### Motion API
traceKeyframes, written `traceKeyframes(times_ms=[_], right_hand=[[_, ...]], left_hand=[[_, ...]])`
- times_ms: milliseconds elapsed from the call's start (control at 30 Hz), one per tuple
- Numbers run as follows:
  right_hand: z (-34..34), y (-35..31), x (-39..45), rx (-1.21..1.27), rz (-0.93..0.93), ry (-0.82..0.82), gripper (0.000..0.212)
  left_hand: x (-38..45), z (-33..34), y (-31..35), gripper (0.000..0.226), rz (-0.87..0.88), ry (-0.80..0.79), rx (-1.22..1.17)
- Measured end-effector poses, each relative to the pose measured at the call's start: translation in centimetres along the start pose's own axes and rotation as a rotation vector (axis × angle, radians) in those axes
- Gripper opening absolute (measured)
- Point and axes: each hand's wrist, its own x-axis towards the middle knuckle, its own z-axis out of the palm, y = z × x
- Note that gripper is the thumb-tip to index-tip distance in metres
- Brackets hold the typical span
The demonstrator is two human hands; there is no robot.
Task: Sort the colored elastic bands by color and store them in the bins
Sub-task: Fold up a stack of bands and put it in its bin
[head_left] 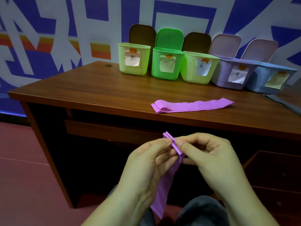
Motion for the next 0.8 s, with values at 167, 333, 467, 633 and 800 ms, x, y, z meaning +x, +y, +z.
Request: traceKeyframes(times_ms=[167,333,467,633,800], right_hand=[[0.0,-0.3,0.0,0.098,0.079,-0.09,0.018],[-0.2,0.0,0.0,0.03,0.061,-0.145,0.028],[-0.3,0.6,0.7,-0.091,0.044,-0.182,0.035],[-0.3,0.4,3.8,-0.308,0.051,-0.282,0.02],[0.8,0.2,10.1,-0.598,-0.128,-0.007,0.012]], left_hand=[[-0.1,-0.1,0.2,0.028,0.021,-0.029,0.012],[-0.1,0.0,-0.1,0.027,0.043,-0.034,0.051],[0.4,-0.8,-0.4,0.036,0.03,0.011,0.034],[1.6,-1.4,-0.2,0.017,-0.021,0.097,-0.037],[2.8,-1.3,0.0,0.008,-0.015,0.156,-0.034]])
